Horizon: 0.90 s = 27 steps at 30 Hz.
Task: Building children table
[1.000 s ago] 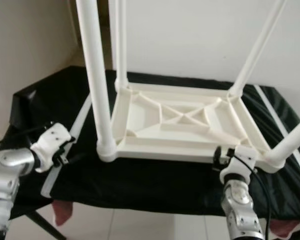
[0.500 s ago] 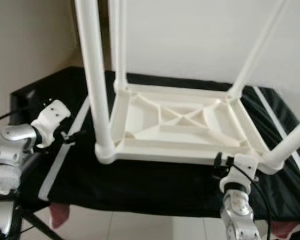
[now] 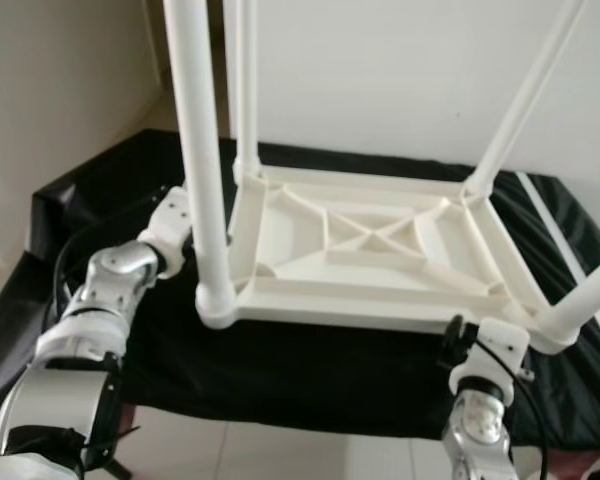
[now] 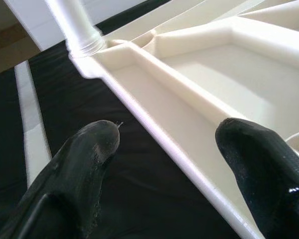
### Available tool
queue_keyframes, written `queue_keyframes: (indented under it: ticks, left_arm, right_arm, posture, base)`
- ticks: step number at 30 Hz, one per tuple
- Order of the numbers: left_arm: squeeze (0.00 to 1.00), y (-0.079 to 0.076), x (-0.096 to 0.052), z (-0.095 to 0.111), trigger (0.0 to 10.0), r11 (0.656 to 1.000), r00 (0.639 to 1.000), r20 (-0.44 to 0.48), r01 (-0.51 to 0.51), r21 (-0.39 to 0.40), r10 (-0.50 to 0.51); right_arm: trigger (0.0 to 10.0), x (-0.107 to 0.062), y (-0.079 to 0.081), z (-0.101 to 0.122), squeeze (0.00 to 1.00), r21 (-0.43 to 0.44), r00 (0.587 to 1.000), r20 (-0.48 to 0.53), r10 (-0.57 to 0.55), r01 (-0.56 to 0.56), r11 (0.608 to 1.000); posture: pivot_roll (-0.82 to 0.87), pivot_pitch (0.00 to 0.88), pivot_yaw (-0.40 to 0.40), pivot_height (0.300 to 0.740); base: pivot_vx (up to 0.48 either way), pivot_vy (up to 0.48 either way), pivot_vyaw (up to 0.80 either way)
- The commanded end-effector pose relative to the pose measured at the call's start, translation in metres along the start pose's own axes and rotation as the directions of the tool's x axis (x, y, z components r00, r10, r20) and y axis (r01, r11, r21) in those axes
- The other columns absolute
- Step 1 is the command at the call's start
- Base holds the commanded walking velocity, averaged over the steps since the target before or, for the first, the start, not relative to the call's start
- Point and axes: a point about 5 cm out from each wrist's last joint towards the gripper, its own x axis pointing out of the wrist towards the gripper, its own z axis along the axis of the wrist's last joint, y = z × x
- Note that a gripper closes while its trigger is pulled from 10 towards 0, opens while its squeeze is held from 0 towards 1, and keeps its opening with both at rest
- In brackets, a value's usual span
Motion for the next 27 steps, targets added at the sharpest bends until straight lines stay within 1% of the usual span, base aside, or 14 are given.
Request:
queue_keyframes:
  ticks: [1,4,6,7,14,15,16,17,19,22,23,24,26,27]
  left_arm:
    - [0.0,-0.011,0.005,-0.002,10.0,1.0,1.0,0.008,0.03,-0.003,-0.03]
    - [0.0,-0.016,0.007,-0.001,10.0,0.998,0.998,0.026,0.056,-0.002,-0.056]
    - [0.0,-0.026,0.009,0.0,10.0,0.995,0.993,0.054,0.102,0.003,-0.102]
    - [0.0,-0.033,0.01,0.0,10.0,0.992,0.989,0.068,0.128,0.008,-0.128]
    - [0.0,-0.042,0.01,0.0,10.0,0.985,0.98,0.096,0.172,0.011,-0.172]
    - [0.0,-0.046,0.009,0.0,10.0,0.982,0.976,0.106,0.188,0.012,-0.188]
    - [0.0,-0.059,0.007,-0.002,10.0,0.97,0.961,0.129,0.244,0.013,-0.244]
    - [0.0,-0.059,0.007,-0.002,10.0,0.97,0.961,0.129,0.244,0.013,-0.244]
    - [0.0,-0.068,0.004,-0.003,10.0,0.962,0.952,0.142,0.273,0.015,-0.272]
    - [0.0,-0.069,0.004,-0.003,10.0,0.961,0.95,0.144,0.277,0.016,-0.277]
    - [0.0,-0.073,0.002,-0.003,10.0,0.96,0.948,0.15,0.281,0.018,-0.28]
    - [0.0,-0.073,-0.001,-0.005,10.0,0.961,0.949,0.15,0.277,0.017,-0.277]
    - [0.0,-0.074,-0.003,-0.006,10.0,0.962,0.951,0.147,0.273,0.017,-0.273]
    - [0.0,-0.077,-0.005,-0.006,10.0,0.96,0.948,0.153,0.281,0.005,-0.279]
  right_arm:
    - [10.0,-0.003,-0.01,-0.013,0.0,0.03,0.994,-0.093,-0.064,0.067,0.997]
    - [10.0,-0.003,-0.011,-0.016,0.0,0.046,0.99,-0.118,-0.08,0.086,0.995]
    - [10.0,-0.001,-0.014,-0.019,0.0,0.045,0.985,-0.136,-0.109,0.116,0.992]
    - [10.0,0.002,-0.013,-0.019,0.0,0.057,0.984,-0.146,-0.1,0.109,0.992]
    - [10.0,0.009,-0.011,-0.017,0.0,0.069,0.986,-0.151,-0.075,0.086,0.994]
    - [10.0,0.013,-0.013,-0.016,0.0,0.066,0.986,-0.146,-0.077,0.087,0.994]
    - [10.0,0.029,-0.011,-0.01,0.0,0.052,0.991,-0.117,-0.059,0.066,0.996]
    - [10.0,0.029,-0.011,-0.01,0.0,0.052,0.991,-0.117,-0.059,0.066,0.996]
    - [10.0,0.038,-0.009,-0.009,0.0,0.057,0.992,-0.117,-0.037,0.044,0.997]
    - [10.0,0.04,-0.008,-0.009,0.0,0.064,0.992,-0.124,-0.029,0.037,0.997]
    - [10.0,0.047,-0.004,-0.009,0.0,0.065,0.991,-0.13,0.015,-0.006,0.998]
    - [10.0,0.055,-0.006,-0.007,0.0,0.055,0.992,-0.122,0.032,-0.026,0.998]
    - [10.0,0.065,-0.009,-0.003,0.0,0.044,0.992,-0.114,0.045,-0.04,0.998]
    - [10.0,0.076,-0.013,0.002,0.0,0.028,0.993,-0.099,0.06,-0.058,0.998]
  posture:
    - [-0.01,0.0,-0.042,0.74]
    - [-0.01,0.0,-0.043,0.74]
    - [-0.01,0.0,-0.044,0.74]
    - [-0.01,0.0,-0.046,0.74]
    - [0.0,0.0,-0.048,0.74]
    - [0.01,0.0,-0.054,0.74]
    - [0.01,0.0,-0.057,0.74]
    - [0.01,0.0,-0.057,0.74]
    - [0.02,0.0,-0.059,0.74]
    - [0.02,0.0,-0.059,0.74]
    - [0.02,0.0,-0.061,0.74]
    - [0.02,0.0,-0.065,0.74]
    - [0.02,0.0,-0.065,0.74]
    - [0.03,0.0,-0.07,0.74]
  base:
    - [0.0,0.0,0.0]
    - [0.0,0.0,0.0]
    - [0.0,0.0,0.0]
    - [0.0,0.0,0.0]
    - [0.0,0.0,0.0]
    - [0.0,0.0,0.0]
    - [0.0,0.0,0.0]
    - [0.0,0.0,0.0]
    - [0.0,0.0,0.0]
    - [0.0,0.0,0.0]
    - [0.0,0.0,0.0]
    - [0.0,0.0,0.0]
    - [0.0,0.0,0.0]
    - [0.0,0.0,0.0]
